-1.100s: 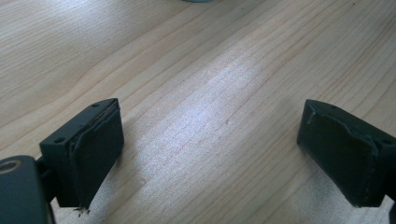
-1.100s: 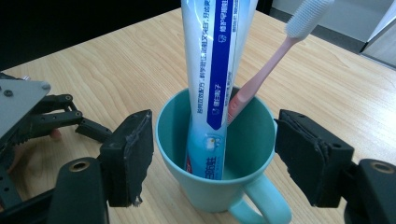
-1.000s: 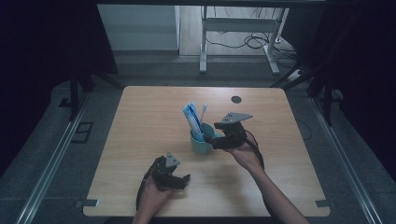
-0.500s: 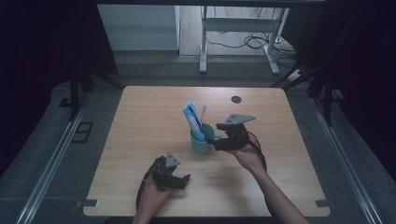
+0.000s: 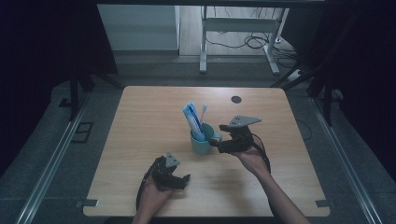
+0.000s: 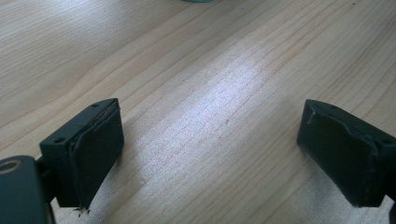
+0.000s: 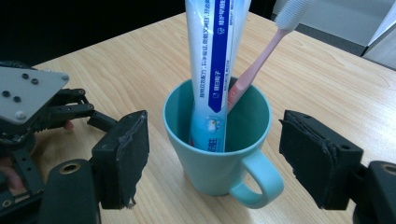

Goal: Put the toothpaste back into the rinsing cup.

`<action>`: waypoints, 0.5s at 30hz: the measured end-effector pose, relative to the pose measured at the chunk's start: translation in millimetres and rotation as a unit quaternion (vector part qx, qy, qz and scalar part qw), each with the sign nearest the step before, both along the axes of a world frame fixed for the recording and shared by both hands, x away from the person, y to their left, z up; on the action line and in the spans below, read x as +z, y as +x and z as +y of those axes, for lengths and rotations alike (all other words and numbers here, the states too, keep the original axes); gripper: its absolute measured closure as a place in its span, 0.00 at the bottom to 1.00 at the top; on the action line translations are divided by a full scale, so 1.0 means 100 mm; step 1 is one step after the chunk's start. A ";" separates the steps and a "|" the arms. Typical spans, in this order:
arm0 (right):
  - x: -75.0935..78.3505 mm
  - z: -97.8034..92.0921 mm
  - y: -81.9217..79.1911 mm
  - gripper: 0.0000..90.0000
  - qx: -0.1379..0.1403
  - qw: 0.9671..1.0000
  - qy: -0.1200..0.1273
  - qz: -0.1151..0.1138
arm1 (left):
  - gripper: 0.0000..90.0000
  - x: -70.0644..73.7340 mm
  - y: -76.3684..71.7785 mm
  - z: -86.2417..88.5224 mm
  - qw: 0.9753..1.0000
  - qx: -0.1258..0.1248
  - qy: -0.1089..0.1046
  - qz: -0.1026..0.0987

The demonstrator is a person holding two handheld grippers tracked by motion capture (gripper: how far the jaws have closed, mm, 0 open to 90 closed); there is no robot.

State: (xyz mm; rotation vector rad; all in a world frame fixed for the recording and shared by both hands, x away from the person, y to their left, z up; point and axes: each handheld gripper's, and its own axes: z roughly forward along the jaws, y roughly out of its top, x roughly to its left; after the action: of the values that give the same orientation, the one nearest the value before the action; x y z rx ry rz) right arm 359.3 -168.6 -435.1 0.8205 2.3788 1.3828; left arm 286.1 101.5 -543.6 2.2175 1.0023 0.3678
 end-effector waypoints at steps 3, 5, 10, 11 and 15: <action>0.01 -0.01 -0.04 0.26 0.002 1.000 0.001 -0.002 | 0.08 0.00 0.00 0.00 1.000 0.000 0.000 0.000; 0.01 -0.02 -0.06 0.26 0.004 1.000 0.001 -0.003 | 0.08 0.00 0.00 0.00 1.000 0.000 0.000 0.000; 0.01 -0.04 -0.09 0.25 0.010 1.000 -0.006 -0.004 | 0.08 0.00 0.00 0.00 1.000 0.000 0.000 0.000; 0.01 -0.04 -0.10 0.25 0.010 1.000 -0.007 -0.004 | 0.08 0.00 0.00 0.00 1.000 0.000 0.000 0.000; 0.00 -0.08 -0.13 0.23 0.010 1.000 -0.014 -0.005 | 0.08 0.00 0.00 0.00 1.000 0.000 0.000 0.000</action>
State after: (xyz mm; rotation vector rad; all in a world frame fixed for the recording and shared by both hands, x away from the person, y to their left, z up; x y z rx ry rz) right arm 346.5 -176.3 -434.9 0.7828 2.3997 1.3561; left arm 286.1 101.5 -543.5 2.2178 1.0028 0.3670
